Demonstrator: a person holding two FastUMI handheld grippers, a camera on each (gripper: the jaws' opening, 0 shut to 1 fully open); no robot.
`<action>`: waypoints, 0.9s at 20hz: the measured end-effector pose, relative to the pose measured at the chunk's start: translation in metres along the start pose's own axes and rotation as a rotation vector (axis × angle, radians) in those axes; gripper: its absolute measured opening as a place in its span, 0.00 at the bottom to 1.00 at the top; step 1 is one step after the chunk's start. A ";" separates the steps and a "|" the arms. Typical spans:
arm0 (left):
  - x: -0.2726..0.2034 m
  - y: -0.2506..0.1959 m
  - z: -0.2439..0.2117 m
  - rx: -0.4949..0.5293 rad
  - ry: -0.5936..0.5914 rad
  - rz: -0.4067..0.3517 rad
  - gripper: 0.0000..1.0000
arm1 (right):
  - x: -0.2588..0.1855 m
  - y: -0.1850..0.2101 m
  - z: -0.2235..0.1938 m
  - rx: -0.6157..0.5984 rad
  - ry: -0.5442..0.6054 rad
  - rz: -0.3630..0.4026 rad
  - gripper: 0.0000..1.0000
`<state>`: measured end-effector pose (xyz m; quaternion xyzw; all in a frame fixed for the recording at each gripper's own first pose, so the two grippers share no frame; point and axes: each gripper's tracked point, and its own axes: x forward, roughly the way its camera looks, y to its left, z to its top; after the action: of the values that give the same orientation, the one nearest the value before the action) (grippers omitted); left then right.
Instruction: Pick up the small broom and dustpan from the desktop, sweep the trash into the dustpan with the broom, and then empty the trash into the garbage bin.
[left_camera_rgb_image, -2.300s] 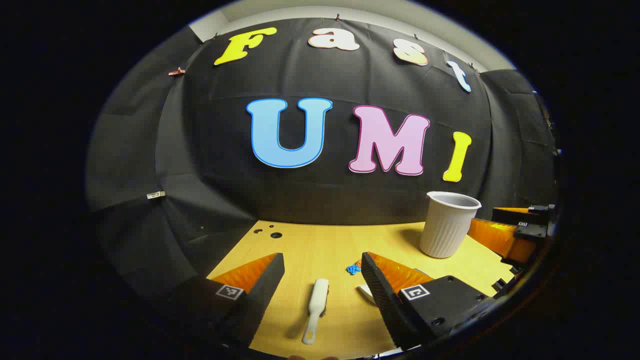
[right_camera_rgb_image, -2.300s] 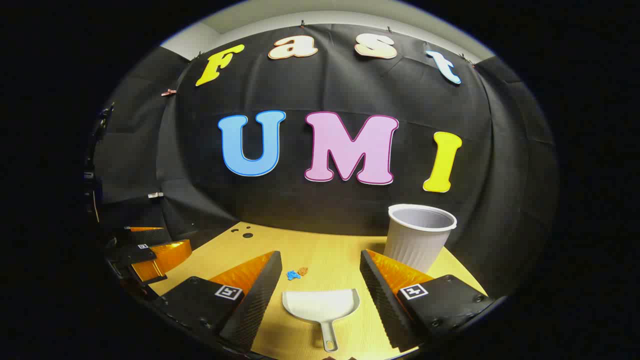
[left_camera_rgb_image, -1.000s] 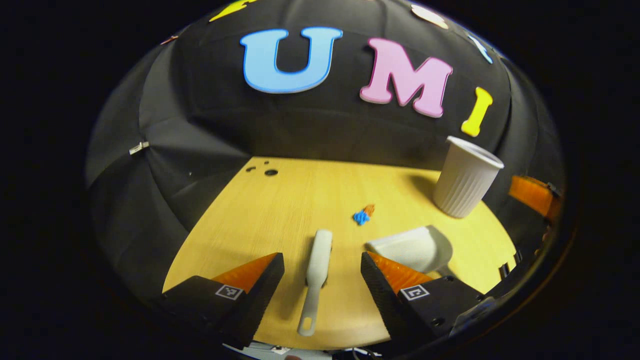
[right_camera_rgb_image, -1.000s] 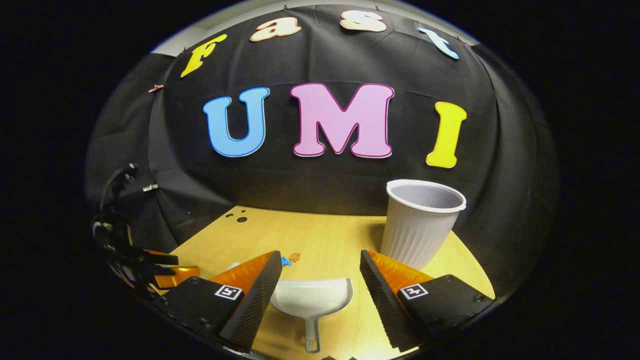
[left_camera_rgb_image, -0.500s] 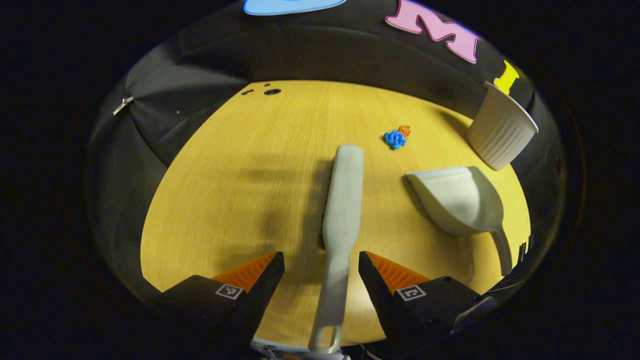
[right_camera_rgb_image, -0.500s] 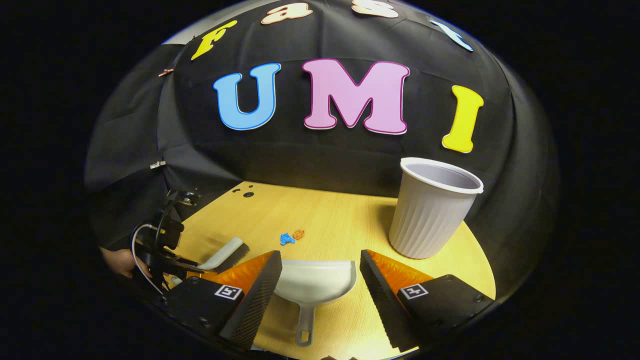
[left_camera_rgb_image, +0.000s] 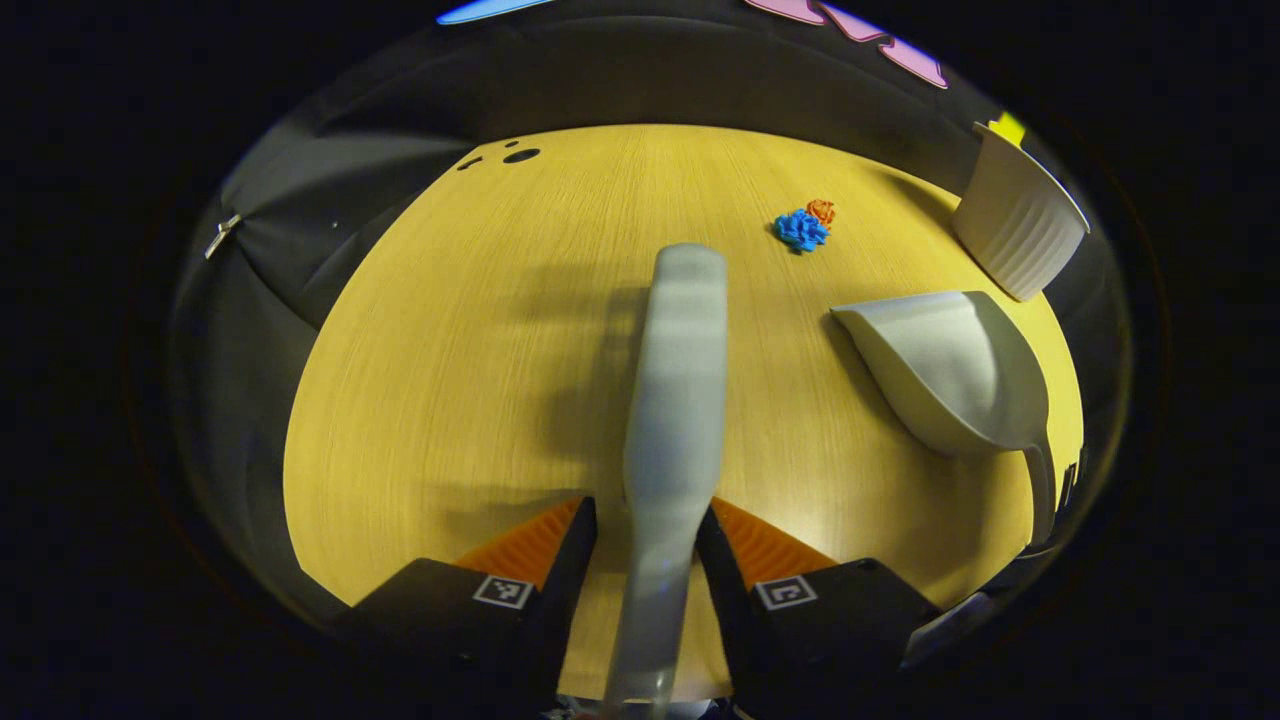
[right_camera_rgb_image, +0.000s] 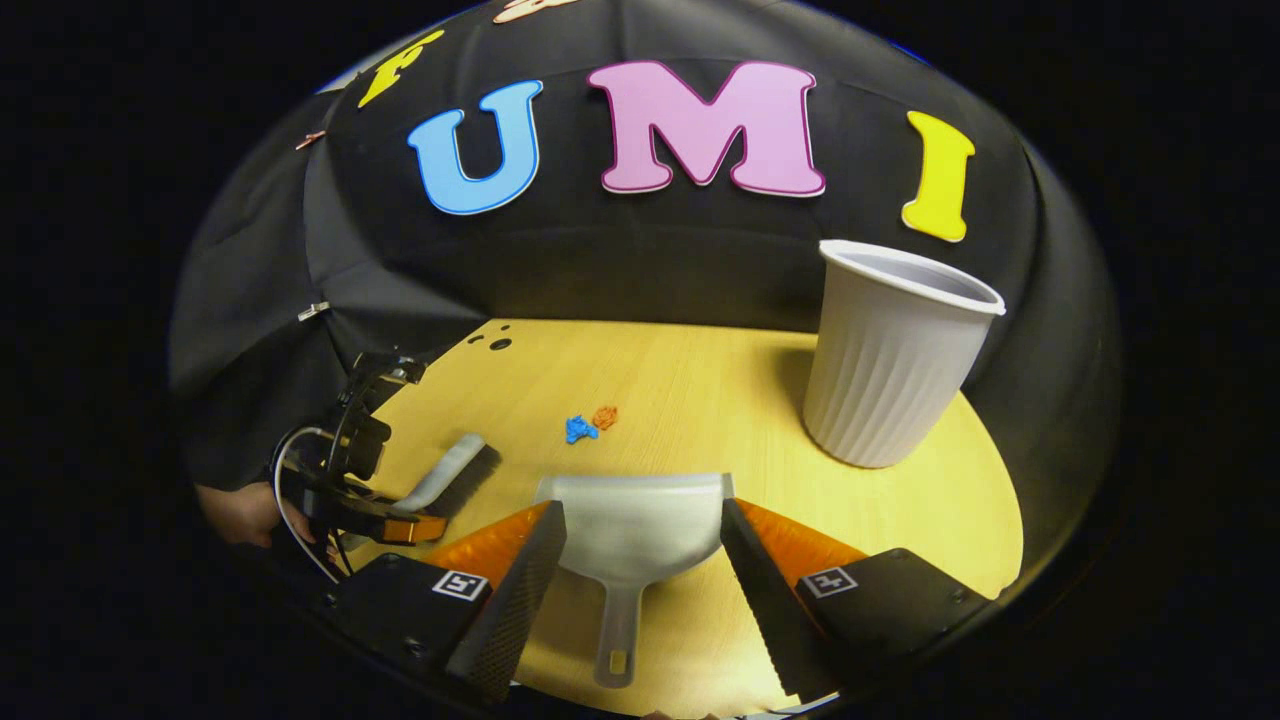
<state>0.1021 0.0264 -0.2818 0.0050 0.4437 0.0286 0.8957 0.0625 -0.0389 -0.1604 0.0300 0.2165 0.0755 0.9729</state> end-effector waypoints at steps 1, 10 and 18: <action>-0.003 -0.002 0.002 0.001 -0.008 -0.001 0.61 | 0.003 0.000 -0.004 0.000 0.016 0.005 0.98; -0.001 -0.009 0.003 -0.023 -0.053 0.020 0.29 | 0.016 0.000 -0.032 0.046 0.132 0.043 0.99; -0.024 -0.002 0.015 -0.048 -0.137 0.033 0.25 | 0.025 0.001 -0.060 0.074 0.251 0.051 0.99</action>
<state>0.1000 0.0230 -0.2538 -0.0073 0.3803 0.0537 0.9233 0.0594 -0.0323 -0.2256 0.0616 0.3385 0.0956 0.9341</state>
